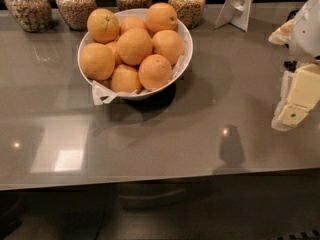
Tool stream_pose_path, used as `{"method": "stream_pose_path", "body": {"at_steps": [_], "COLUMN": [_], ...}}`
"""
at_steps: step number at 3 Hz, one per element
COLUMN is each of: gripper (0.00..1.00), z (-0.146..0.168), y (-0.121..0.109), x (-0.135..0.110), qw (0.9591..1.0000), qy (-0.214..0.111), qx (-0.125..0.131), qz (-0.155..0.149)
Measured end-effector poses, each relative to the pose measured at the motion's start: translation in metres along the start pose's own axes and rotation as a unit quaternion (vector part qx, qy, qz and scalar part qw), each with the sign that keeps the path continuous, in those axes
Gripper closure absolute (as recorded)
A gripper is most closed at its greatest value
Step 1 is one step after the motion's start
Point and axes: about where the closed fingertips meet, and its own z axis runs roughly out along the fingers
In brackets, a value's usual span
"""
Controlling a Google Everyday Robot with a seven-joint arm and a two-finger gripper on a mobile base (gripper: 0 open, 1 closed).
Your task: Pick orange from white bowl
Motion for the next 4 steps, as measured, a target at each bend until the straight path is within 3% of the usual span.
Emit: {"method": "stream_pose_path", "body": {"at_steps": [1,2,4], "gripper": [0.0,0.0,0.0], "z": [0.0,0.001,0.004], "y": [-0.003,-0.016,-0.06], "x": [-0.006,-0.034,-0.098], "qw": [0.9999,0.9985,0.9914], "qy": [-0.007,-0.039,-0.106], "qx": [0.008,0.028,0.05], "qz": [-0.006,-0.028,-0.058]}}
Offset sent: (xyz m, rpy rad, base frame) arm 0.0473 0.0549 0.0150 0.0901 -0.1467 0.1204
